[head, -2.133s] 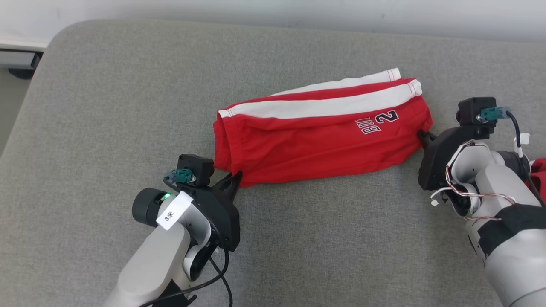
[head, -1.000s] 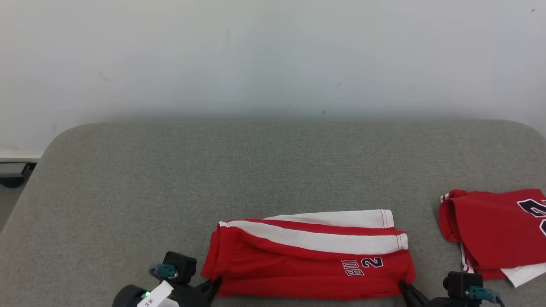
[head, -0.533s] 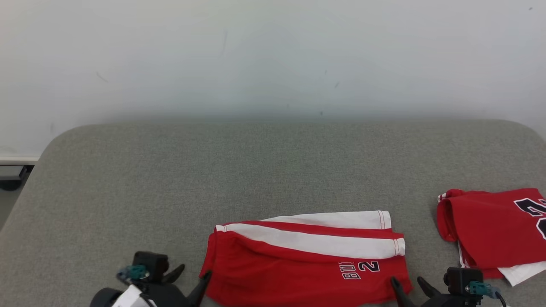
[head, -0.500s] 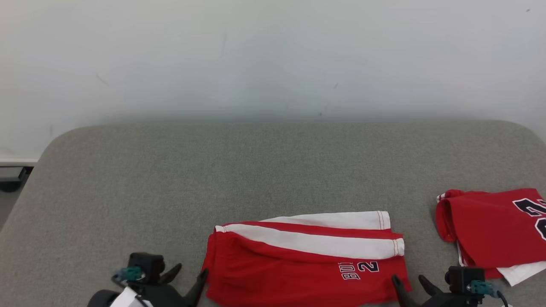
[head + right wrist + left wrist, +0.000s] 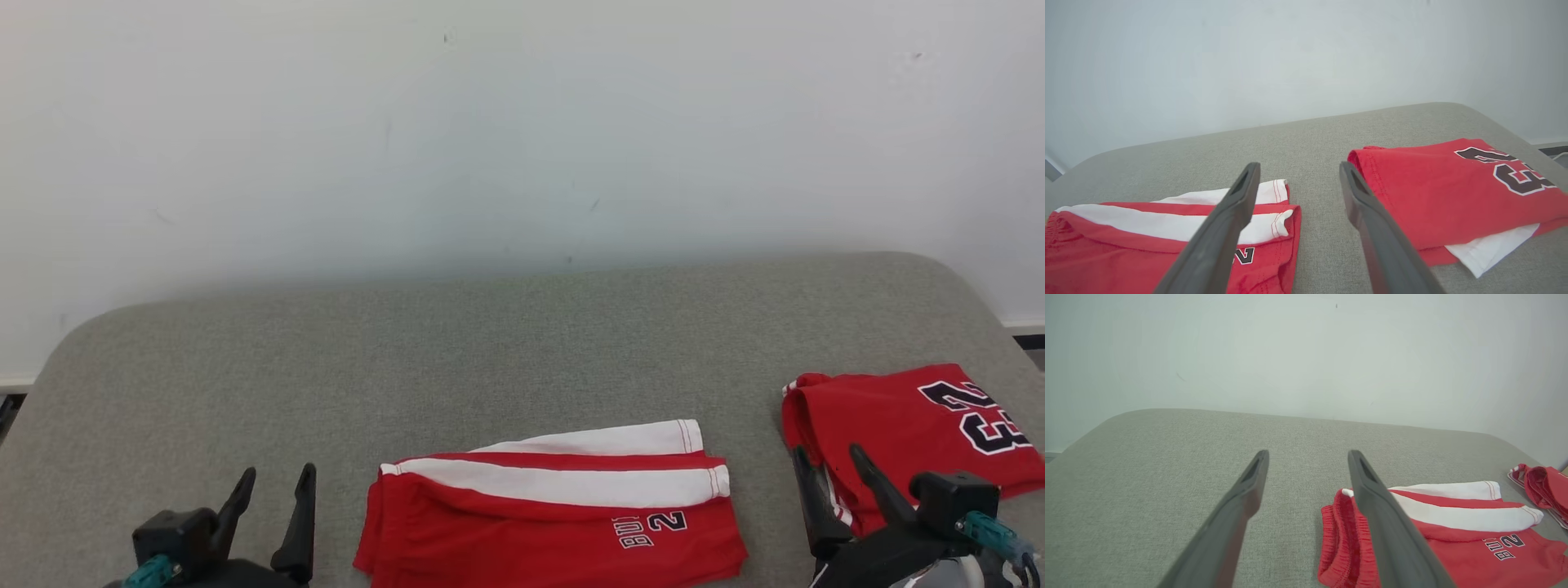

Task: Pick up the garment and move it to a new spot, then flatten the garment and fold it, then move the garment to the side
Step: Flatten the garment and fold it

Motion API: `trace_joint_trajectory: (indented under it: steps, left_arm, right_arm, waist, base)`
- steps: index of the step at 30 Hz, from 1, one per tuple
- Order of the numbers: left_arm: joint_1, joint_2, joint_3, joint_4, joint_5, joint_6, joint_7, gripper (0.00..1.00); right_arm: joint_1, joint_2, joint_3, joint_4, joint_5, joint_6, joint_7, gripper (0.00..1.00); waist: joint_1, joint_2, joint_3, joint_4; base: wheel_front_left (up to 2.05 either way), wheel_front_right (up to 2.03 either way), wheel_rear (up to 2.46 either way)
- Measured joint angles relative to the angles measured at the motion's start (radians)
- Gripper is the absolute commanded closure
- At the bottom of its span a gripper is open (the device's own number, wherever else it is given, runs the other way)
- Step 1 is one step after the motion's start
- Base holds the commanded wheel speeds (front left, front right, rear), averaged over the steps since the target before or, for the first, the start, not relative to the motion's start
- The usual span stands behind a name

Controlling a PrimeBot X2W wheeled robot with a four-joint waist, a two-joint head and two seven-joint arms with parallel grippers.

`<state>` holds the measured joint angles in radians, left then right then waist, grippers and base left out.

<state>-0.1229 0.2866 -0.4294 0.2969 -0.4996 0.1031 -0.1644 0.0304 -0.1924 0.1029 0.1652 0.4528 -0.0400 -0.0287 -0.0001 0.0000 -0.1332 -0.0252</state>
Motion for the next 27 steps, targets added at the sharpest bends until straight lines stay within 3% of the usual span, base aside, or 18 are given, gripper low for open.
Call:
trace_joint_trajectory:
  steps: [13,20,27]
  left_arm:
    - [0.179,0.007,0.123,-0.073,-0.018,0.021,-0.021,0.0]
    - [0.201,0.021,0.158,-0.113,-0.001,0.021,-0.002,0.0]
    - [0.214,-0.006,0.193,-0.149,0.041,0.021,0.023,0.0]
  right_arm:
    - [0.006,0.035,0.005,-0.059,0.015,0.026,-0.086,0.0]
    - [0.019,0.035,0.003,-0.069,0.024,0.037,-0.087,0.0]
    - [0.025,0.036,0.007,-0.072,0.024,0.04,-0.086,0.0]
  waist:
    - [0.0,0.0,-0.035,-0.076]
    - [0.0,0.0,-0.036,-0.071]
    - [0.0002,0.0,-0.027,-0.051]
  base:
    - [0.0,0.0,0.0]
    - [0.0,0.0,0.0]
    - [0.0,0.0,0.0]
